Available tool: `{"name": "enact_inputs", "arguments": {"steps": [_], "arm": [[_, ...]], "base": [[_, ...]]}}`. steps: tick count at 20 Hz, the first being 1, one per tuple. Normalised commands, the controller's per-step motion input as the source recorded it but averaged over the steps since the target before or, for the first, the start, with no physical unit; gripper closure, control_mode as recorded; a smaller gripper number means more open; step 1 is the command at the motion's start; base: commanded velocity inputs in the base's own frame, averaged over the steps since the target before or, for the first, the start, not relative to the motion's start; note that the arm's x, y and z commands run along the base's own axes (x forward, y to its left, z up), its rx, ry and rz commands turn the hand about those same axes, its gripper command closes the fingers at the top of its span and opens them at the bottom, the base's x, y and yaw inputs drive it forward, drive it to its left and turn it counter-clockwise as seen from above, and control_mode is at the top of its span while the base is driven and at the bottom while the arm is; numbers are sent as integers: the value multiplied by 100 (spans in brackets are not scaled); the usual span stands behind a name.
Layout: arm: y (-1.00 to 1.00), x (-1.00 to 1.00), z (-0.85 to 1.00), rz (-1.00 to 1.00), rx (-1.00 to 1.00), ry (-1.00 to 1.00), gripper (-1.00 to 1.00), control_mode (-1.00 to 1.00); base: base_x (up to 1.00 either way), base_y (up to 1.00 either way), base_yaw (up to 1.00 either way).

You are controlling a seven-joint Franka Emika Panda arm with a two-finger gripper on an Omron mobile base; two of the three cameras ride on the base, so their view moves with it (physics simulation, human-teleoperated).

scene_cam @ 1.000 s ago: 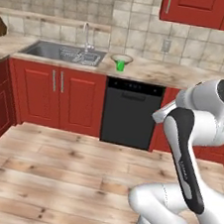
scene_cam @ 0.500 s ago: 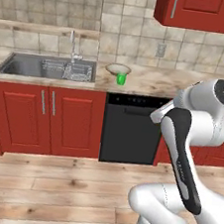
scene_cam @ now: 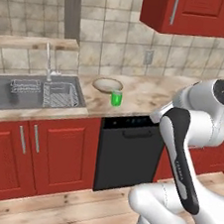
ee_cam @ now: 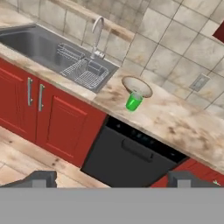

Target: Clear the mugs and bowl far away from the sink.

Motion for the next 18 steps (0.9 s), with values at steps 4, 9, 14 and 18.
{"name": "enact_inputs", "arguments": {"steps": [4,9,14,18], "arm": [[0,0,0,0,0,0,-100,100],[0,0,0,0,0,0,-100,100],[0,0,0,0,0,0,-100,100],[0,0,0,0,0,0,-100,100]], "base": [[100,20,-33],[100,29,-22],[74,38,-5],[10,19,0]]}}
